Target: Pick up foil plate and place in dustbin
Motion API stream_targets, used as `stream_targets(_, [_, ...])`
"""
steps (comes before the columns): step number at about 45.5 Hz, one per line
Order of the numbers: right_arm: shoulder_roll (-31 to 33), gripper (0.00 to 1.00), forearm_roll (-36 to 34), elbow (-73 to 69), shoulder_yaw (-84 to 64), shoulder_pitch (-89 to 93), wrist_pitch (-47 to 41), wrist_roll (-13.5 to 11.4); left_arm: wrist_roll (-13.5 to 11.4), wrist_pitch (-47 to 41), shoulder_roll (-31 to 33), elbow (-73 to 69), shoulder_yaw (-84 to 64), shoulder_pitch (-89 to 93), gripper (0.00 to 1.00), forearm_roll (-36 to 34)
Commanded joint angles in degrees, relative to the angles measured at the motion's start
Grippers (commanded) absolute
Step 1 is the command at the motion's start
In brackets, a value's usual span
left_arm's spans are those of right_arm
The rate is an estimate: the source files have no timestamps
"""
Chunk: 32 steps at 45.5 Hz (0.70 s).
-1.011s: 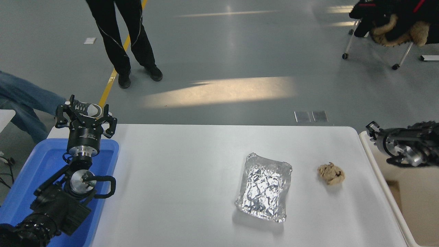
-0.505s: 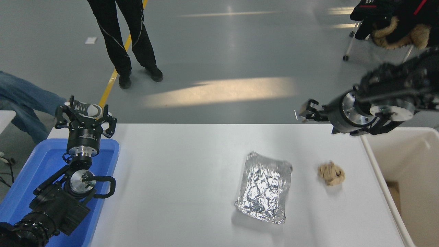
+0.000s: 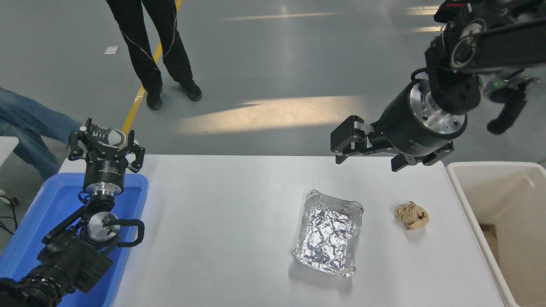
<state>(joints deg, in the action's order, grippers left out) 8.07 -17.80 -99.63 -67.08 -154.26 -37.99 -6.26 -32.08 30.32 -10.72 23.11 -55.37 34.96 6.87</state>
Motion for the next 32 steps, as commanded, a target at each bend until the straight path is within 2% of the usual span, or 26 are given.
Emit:
stream_targets(1, [0.10,1.00,-0.30,-0.37,0.81,-2.11,-3.94,-0.24,0.00,0.01,0.00,0.01,0.00,0.02,0.99,-0.01])
stream_targets(7, [0.28,1.00,-0.30,0.40,-0.33,4.74,-0.43,-0.33,0.00,0.01,0.00,0.10,0.00,-0.07,0.99,-0.01])
stream_targets(24, [-0.34,0.98,-0.21,5.94,0.90,33.65,25.85,-0.60,0.00,0.01,0.00,0.01,-0.09,-0.07,0.99,-0.01])
stream_targets(32, [-0.60,0.98,0.31,10.24,5.46,47.89,32.27,-0.68,0.00,0.01,0.00,0.01,-0.09,-0.07,0.99,-0.01])
